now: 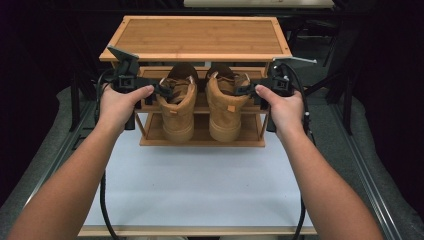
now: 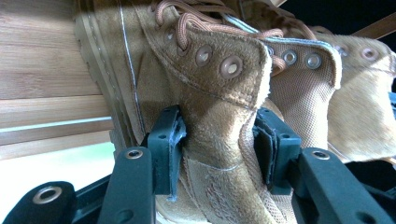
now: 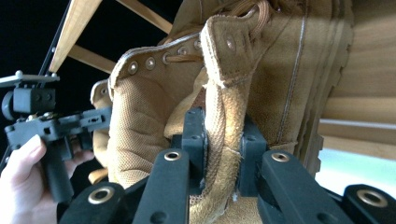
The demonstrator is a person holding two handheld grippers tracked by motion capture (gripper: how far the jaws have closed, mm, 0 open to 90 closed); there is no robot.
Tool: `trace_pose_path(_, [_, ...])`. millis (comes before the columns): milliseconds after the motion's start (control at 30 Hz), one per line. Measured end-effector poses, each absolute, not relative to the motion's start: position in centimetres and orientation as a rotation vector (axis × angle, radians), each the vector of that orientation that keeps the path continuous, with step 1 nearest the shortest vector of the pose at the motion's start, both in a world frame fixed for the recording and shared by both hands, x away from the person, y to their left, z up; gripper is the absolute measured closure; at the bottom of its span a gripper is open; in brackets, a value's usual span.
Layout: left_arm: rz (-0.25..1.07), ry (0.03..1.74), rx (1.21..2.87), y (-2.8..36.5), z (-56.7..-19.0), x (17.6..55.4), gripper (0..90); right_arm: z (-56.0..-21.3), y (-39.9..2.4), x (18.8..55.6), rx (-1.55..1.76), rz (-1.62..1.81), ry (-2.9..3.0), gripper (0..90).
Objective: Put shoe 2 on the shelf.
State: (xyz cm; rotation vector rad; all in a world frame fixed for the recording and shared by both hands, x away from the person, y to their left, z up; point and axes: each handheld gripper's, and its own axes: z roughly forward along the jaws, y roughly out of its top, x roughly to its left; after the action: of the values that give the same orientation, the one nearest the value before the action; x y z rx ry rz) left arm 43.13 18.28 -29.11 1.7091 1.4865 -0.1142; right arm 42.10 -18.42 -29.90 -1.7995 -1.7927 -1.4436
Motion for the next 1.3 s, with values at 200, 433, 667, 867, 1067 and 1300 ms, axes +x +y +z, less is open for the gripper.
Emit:
trace_pose_path(200, [-0.105, 1.485, 1.708, 18.2, -29.1, 43.1, 55.9, -30.6, -17.0, 42.4, -1.811, -1.469, -1.804, 77.8])
trace_pose_path(433, [-0.106, 1.484, 1.703, 18.2, -29.1, 43.1, 55.4, -31.0, -16.2, 42.2, -1.805, -1.495, -1.812, 70.2])
trace_pose_path(667, [-0.106, 1.489, 1.697, 18.1, -29.1, 43.0, 54.4, -30.3, -16.2, 42.1, -1.804, -1.453, -1.863, 57.2])
trace_pose_path(867, [-0.102, 1.484, 1.708, 18.1, -29.0, 43.1, 54.1, -29.8, -15.8, 42.0, -1.811, -1.434, -1.941, 55.3])
trace_pose_path(1067, [-0.101, 1.481, 1.711, 18.1, -29.0, 43.2, 54.2, -29.7, -15.8, 41.9, -1.813, -1.429, -1.955, 54.9])
trace_pose_path(1300, [-0.1, 1.48, 1.708, 18.2, -28.9, 43.1, 54.2, -29.6, -15.9, 41.8, -1.805, -1.428, -1.962, 54.1])
